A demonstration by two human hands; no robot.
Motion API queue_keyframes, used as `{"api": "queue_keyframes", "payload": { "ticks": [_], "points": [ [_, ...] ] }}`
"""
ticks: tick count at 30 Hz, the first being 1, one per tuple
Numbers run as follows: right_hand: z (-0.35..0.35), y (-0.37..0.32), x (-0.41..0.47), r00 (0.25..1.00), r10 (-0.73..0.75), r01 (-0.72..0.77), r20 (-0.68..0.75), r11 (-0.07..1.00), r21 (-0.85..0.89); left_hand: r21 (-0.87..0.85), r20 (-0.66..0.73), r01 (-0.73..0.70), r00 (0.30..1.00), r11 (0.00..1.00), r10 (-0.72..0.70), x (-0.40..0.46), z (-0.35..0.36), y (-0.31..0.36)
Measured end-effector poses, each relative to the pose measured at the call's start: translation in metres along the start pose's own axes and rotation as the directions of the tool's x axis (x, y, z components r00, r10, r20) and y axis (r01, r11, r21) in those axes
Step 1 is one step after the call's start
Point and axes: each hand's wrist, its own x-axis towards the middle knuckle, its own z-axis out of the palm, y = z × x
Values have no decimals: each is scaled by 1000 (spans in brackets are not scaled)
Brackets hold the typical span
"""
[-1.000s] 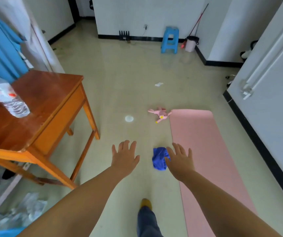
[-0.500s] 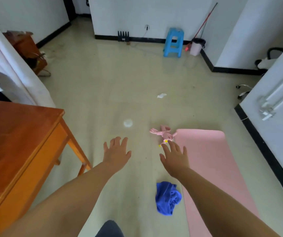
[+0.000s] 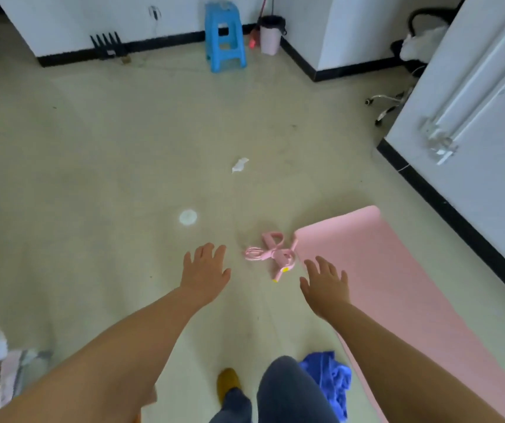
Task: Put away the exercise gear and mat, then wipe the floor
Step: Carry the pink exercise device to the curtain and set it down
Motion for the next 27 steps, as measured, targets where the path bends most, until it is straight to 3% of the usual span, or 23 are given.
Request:
{"api": "queue_keyframes", "payload": {
  "ticks": [3, 6, 9, 14, 18, 23, 27],
  "points": [
    [2, 14, 43, 993, 96, -98, 70, 995, 26, -16, 95, -97, 991, 995, 98, 61, 0, 9],
    [6, 27, 97, 977, 169, -174, 132, 984, 33, -56, 72, -236, 968, 970, 240, 118, 9, 28],
    [5, 37, 154, 950, 226, -252, 217, 962, 102, -165, 175, -261, 941, 951, 289, 177, 24, 41],
    [28, 55, 234, 877, 302, -406, 373, 881, 241, -203, 236, -283, 915, 937, 327, 262, 57, 54],
    [79, 66, 300, 796, 354, -544, 491, 775, 323, -234, 303, -176, 921, 956, 244, 325, 115, 56],
    [201, 68, 385, 721, 340, -656, 604, 616, 436, -261, 404, -181, 872, 948, 277, 396, 250, 56],
    [294, 69, 446, 687, 442, -724, 577, 354, 592, -262, 438, -179, 854, 948, 282, 443, 355, 55]
  ]
}}
